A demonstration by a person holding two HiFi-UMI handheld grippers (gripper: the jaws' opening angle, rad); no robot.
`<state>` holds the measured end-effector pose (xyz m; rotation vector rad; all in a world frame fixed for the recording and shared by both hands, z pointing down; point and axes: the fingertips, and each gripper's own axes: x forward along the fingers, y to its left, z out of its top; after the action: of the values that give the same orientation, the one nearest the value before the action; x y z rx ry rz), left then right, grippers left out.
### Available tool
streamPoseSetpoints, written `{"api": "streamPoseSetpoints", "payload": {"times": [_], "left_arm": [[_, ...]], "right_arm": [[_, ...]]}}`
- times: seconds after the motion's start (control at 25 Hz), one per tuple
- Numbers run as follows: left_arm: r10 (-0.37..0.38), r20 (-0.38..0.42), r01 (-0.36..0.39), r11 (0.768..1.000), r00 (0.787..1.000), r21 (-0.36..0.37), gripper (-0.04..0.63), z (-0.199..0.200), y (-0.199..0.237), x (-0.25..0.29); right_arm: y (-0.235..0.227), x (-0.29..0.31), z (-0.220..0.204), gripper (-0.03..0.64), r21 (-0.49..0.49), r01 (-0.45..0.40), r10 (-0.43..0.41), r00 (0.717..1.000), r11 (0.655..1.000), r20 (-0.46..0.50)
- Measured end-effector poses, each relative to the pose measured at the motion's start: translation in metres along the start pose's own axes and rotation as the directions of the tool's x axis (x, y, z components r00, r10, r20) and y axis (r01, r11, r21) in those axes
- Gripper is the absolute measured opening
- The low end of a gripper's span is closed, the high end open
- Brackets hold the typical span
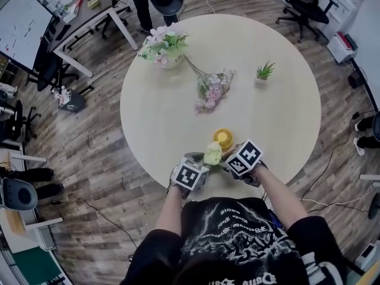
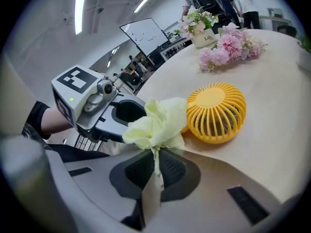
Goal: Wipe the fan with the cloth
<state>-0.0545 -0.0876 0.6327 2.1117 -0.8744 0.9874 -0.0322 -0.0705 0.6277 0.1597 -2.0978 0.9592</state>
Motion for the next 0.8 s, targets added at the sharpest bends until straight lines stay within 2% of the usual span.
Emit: {"api": "streamPoseSetpoints", "payload": {"times": [0.2,0.36,0.48,0.6,0.8], "left_arm": [[-0.013,-0.028,0.012,1.0,1.0,-0.021,0.172,0.003,0.0,0.001],[-0.012,-0.032,0.011,0.999,0.999,-0.031,0.172,0.005,-0.002,-0.003],[-0.014,-0.042,0.013,0.999,0.999,-0.03,0.171,0.005,-0.004,-0.004],[-0.013,-0.032,0.011,0.998,0.999,-0.055,0.17,0.004,-0.003,-0.003],[0.009,-0.013,-0.01,0.998,1.0,-0.064,0.17,0.003,0.0,0.0]], "right_arm": [[-0.018,-0.003,0.005,0.025,0.113,0.086,-0.102,0.984,0.99,0.147],[-0.036,-0.017,0.014,0.025,0.262,0.12,-0.191,0.945,0.957,0.264],[-0.041,-0.02,0.016,0.025,0.288,0.17,-0.257,0.92,0.942,0.296],[-0.052,-0.029,0.015,0.025,0.317,0.252,-0.354,0.879,0.914,0.321],[-0.082,-0.064,0.008,0.025,0.421,0.353,-0.513,0.776,0.835,0.367]]}}
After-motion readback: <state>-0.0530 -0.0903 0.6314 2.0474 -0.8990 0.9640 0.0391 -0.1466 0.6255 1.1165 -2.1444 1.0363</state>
